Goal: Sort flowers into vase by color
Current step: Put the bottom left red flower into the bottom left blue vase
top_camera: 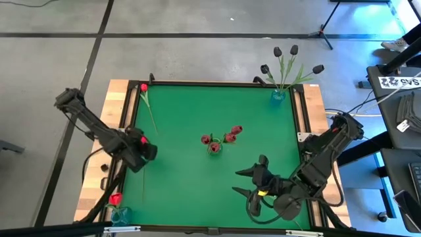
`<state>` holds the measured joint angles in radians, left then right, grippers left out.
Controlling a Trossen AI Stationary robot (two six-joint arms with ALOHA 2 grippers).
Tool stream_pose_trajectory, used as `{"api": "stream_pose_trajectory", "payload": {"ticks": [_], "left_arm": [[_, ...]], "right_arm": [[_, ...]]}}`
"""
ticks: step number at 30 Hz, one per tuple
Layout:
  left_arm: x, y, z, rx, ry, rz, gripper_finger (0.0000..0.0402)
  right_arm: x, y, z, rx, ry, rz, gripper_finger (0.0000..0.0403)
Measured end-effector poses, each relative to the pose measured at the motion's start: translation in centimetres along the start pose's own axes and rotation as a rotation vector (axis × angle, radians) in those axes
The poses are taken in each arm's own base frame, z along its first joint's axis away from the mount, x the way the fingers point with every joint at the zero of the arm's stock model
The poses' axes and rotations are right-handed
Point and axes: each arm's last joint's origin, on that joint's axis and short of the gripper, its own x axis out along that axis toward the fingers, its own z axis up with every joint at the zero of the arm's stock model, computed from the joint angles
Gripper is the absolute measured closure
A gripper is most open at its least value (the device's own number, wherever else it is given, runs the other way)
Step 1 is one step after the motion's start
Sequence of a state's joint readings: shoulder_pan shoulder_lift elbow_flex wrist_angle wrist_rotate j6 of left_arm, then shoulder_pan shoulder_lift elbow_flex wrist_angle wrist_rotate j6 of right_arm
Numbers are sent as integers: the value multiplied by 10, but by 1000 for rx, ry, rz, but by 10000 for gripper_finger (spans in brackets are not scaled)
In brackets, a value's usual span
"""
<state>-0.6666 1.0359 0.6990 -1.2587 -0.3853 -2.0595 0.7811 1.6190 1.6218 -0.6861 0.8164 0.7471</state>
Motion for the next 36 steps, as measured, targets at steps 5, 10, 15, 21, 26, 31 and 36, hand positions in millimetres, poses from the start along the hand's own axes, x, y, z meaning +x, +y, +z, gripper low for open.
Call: {"api": "stream_pose_trajectory", "payload": {"ticks": [5,10,15,21,26,31,36], "left_arm": [[18,-17,-4,-14,-70,49,224],[37,-24,-6,-8,-44,203,224],[46,-28,-6,20,21,269,224],[80,-15,3,-26,141,320,224],[94,-7,9,-109,170,330,224],[93,-9,11,-81,146,326,224],[93,-11,8,-40,142,302,264]], "right_arm": [[7,10,-14,-36,28,3,159],[13,17,-25,-52,73,25,159],[13,17,-24,-49,67,22,159],[14,17,-25,-49,68,21,159],[14,22,-30,-55,84,42,159],[13,22,-30,-56,89,46,159],[13,21,-30,-56,85,40,159]]}}
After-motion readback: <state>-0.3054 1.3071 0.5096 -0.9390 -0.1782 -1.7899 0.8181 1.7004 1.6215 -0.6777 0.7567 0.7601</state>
